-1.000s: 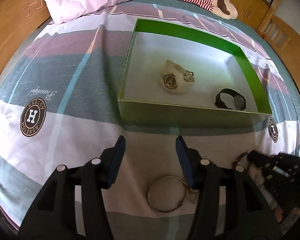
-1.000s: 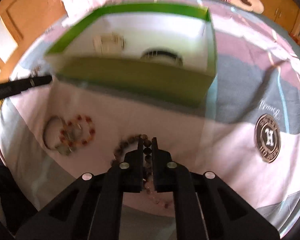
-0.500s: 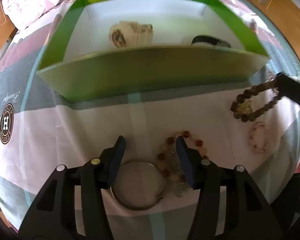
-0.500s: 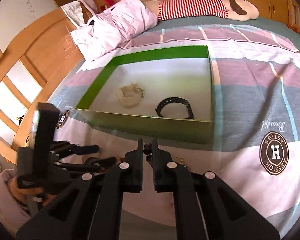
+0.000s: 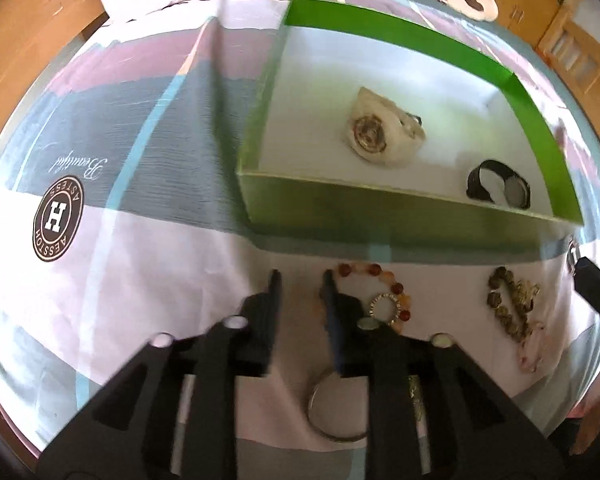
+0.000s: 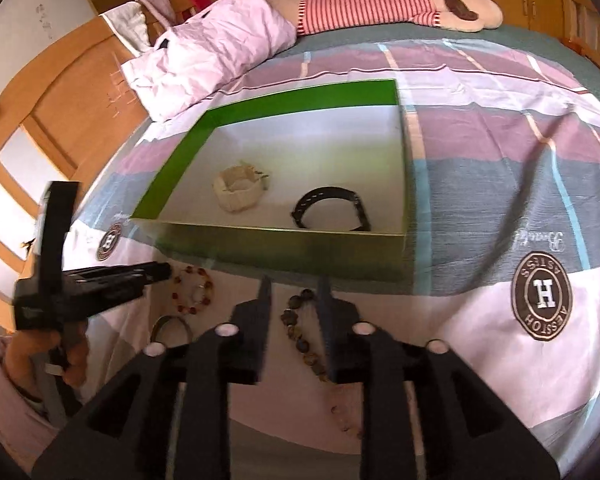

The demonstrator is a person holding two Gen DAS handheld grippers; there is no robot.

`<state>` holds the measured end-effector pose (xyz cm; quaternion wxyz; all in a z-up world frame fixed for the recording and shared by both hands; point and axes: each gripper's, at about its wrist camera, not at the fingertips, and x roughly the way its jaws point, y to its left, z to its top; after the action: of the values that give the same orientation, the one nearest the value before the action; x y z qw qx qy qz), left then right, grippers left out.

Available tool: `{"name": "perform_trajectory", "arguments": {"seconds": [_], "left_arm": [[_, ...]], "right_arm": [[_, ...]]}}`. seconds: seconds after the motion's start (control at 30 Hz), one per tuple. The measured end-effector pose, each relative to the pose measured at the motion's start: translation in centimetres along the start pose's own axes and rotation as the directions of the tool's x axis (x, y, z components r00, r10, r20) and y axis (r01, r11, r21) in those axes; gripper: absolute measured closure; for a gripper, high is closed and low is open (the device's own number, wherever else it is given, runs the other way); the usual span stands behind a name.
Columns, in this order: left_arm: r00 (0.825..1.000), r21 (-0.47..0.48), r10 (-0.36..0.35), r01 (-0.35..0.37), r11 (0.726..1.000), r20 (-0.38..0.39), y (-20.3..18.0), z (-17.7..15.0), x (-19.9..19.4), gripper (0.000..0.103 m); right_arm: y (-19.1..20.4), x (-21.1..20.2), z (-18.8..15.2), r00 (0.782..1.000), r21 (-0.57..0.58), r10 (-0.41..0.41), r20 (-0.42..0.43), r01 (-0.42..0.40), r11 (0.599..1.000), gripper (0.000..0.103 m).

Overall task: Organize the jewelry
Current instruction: 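Move the right tool to the brown bracelet while the left approaches the red bracelet, then grasp the red bracelet with the left tool while the right grasps the brown bracelet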

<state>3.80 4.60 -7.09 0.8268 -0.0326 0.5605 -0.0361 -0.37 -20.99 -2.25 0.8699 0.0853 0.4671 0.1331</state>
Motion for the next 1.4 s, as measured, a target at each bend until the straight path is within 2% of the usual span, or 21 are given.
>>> {"name": "perform_trajectory", "arguments": {"seconds": [0.17,0.27,0.43,0.53,0.57,0.6,0.77,0.83,0.9,0.97,1.13,1.23,1.27,1.3,1.4], "left_arm": [[0.999,0.035,-0.004,0.005,0.999,-0.035,-0.6,-0.3,0.9,0.066],[0.999,0.046,0.012,-0.010,0.999,-0.048,-1.3,-0.5,1.5,0.063],[0.997,0.028,0.011,-0.009,1.000,-0.073,-1.3,-0.3,2.2,0.063],[0.996,0.046,0.020,-0.016,0.999,-0.084,-1.5,-0.6,2.3,0.063],[0.996,0.044,0.022,-0.018,0.999,-0.089,-1.4,-0.6,2.2,0.074],[0.996,0.039,0.020,-0.017,0.999,-0.092,-1.2,-0.5,2.1,0.089],[0.994,-0.029,0.037,-0.040,0.999,-0.099,1.2,0.3,1.9,0.091],[0.995,-0.045,0.012,-0.017,0.999,-0.098,2.0,0.7,1.8,0.086],[0.996,-0.034,0.009,-0.012,0.999,-0.093,1.8,0.6,1.6,0.070],[0.995,-0.010,0.031,-0.032,0.999,-0.100,0.8,0.3,1.7,0.060],[0.992,0.035,0.082,-0.079,0.996,-0.096,-0.5,0.1,2.6,0.059],[0.993,0.040,0.079,-0.076,0.996,-0.083,-1.3,0.2,2.6,0.081],[0.994,0.036,0.079,-0.077,0.996,-0.076,-1.3,0.3,2.5,0.093],[0.995,0.028,0.071,-0.069,0.997,-0.075,-1.3,0.3,2.4,0.094],[0.997,0.007,0.043,-0.043,0.999,-0.063,-1.0,0.6,1.8,0.095]], "right_arm": [[0.6,1.7,-0.6,0.997,-0.039,-0.025,-0.074,0.022,0.999,0.075],[2.0,3.2,-1.5,0.990,-0.108,-0.051,-0.135,0.037,0.994,0.075],[3.1,6.4,-3.0,0.964,-0.180,-0.123,-0.235,0.082,0.980,0.075],[3.7,6.8,-3.3,0.964,-0.213,-0.145,-0.222,0.097,0.972,0.075],[3.8,6.7,-3.3,0.965,-0.216,-0.134,-0.224,0.085,0.973,0.075],[3.9,6.6,-3.3,0.967,-0.206,-0.109,-0.231,0.061,0.977,0.075],[3.8,6.5,-3.4,0.969,-0.200,-0.084,-0.233,0.036,0.979,0.075],[4.1,6.2,-3.2,0.973,-0.190,-0.070,-0.222,0.027,0.981,0.075],[3.9,5.8,-2.9,0.976,-0.191,-0.080,-0.204,0.041,0.981,0.075],[3.5,5.8,-2.7,0.973,-0.194,-0.099,-0.206,0.059,0.979,0.075],[3.8,6.8,-3.2,0.965,-0.226,-0.138,-0.221,0.087,0.970,0.075],[4.1,6.8,-3.2,0.965,-0.235,-0.149,-0.216,0.096,0.967,0.075],[4.3,6.8,-3.2,0.966,-0.240,-0.152,-0.209,0.100,0.966,0.079],[4.5,6.9,-3.3,0.967,-0.246,-0.154,-0.203,0.102,0.964,0.093],[4.8,7.0,-3.2,0.970,-0.234,-0.143,-0.197,0.095,0.968,0.092]]}}
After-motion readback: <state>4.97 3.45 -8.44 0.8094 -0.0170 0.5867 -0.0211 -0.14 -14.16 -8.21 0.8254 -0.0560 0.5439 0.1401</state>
